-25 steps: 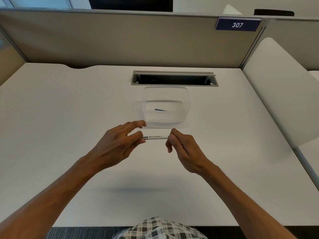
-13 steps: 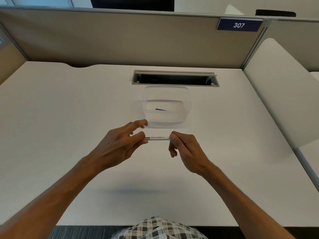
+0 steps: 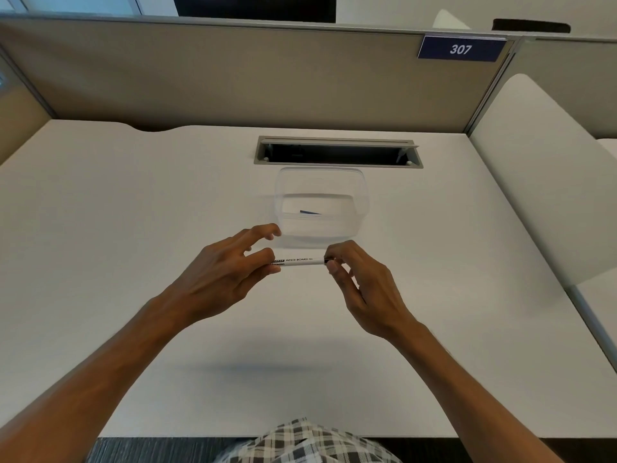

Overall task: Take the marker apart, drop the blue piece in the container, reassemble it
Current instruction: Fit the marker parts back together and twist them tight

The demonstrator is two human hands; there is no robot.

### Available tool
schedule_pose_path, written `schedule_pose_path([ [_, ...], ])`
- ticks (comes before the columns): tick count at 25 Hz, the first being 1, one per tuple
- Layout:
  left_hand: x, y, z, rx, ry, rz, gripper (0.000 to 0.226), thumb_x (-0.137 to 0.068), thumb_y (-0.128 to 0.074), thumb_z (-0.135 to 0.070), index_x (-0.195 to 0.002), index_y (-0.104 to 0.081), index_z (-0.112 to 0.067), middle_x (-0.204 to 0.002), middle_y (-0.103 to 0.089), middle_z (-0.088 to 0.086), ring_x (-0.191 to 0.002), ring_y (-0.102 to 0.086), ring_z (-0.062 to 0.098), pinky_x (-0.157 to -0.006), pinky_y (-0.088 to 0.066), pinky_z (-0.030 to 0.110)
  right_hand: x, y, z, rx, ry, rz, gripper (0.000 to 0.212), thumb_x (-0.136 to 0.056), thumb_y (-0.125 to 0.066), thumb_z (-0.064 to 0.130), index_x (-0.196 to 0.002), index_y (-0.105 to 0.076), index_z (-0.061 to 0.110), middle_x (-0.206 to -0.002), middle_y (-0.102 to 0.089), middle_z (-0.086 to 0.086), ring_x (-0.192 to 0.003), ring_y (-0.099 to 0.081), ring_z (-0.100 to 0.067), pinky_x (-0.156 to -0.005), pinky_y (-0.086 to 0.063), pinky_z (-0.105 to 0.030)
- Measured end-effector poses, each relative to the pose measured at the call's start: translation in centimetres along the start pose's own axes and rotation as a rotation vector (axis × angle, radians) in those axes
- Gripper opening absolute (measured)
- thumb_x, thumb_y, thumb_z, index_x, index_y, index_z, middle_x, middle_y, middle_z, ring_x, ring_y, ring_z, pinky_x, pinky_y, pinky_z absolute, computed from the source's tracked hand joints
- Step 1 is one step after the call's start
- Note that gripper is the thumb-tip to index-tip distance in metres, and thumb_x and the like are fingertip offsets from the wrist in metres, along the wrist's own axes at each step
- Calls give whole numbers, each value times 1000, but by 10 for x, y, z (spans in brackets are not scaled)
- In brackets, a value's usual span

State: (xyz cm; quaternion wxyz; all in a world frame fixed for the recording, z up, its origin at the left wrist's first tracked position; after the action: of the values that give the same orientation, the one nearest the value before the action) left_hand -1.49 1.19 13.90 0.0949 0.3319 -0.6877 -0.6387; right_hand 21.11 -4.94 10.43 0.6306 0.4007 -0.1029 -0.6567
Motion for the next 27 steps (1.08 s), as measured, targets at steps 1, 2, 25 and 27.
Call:
schedule_pose_path([
  [1, 0, 1, 0, -1, -4, 0, 29, -99, -37, -36, -91, -57, -17, -135, -48, 4, -84, -57, 21, -63, -48, 28, -1, 0, 0, 6, 21, 0, 20, -103, -38, 33, -100, -53, 20, -103, -55, 13, -79, -52, -4, -62, -46, -29],
  [2, -1, 1, 0, -4, -7, -1, 29, -99, -37, -37, -91, -56, -17, -136, -48, 4, -85, -57, 21, -64, -47, 27, -2, 0, 0, 7, 32, 2, 19, -104, -38, 32, -99, -52, 20, -105, -54, 13, -78, -49, -4, -61, -44, -27],
  [25, -1, 7, -2, -32, -27, -30, 32, -100, -38, -35, -92, -59, -12, -133, -52, 8, -85, -59, 27, -63, -53, 43, -4, 0, 6, -73, 10, 3, 25, -103, -35, 33, -91, -50, 17, -112, -51, 9, -72, -49, -20, -63, -43, -40],
  [27, -1, 7, -2, -41, -22, -39, 34, -100, -38, -36, -91, -60, -12, -131, -53, 9, -81, -59, 28, -61, -53, 43, -4, -2, 7, -107, 0, 0, 28, -103, -36, 31, -87, -50, 15, -113, -51, 8, -70, -49, -22, -62, -42, -39],
])
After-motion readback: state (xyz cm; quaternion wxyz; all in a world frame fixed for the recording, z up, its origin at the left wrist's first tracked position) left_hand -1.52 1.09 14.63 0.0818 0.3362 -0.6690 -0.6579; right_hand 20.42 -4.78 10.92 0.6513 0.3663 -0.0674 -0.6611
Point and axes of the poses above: each hand's wrist, its own x-axis away from the middle knuckle, its own y-axis out of the back of the hand, z = x × y, the point moved 2 cm from there along -x, towards the middle knuckle
